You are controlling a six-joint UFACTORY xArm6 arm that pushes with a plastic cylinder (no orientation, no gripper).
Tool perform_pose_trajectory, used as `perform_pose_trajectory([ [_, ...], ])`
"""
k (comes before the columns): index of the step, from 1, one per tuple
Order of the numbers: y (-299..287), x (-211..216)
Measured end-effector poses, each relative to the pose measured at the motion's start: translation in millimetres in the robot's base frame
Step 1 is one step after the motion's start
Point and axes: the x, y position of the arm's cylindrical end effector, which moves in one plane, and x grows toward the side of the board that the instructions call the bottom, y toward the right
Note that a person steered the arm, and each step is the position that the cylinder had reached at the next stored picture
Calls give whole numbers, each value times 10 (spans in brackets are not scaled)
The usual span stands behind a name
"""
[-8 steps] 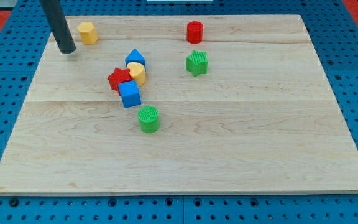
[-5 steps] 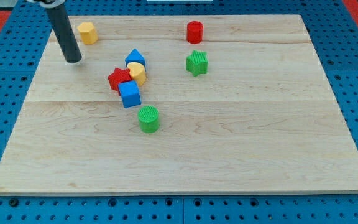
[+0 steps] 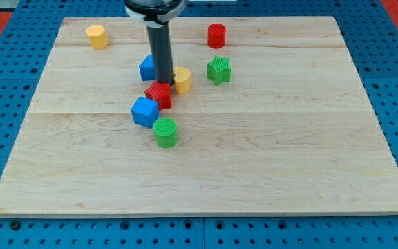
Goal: Push the yellow heart towards top right
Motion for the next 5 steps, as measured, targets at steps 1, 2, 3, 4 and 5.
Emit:
perform_pose_trajectory([
  [1, -5, 0],
  [2, -5, -22],
  [3, -15, -56],
  [4, 10, -160],
  [5, 136, -171],
])
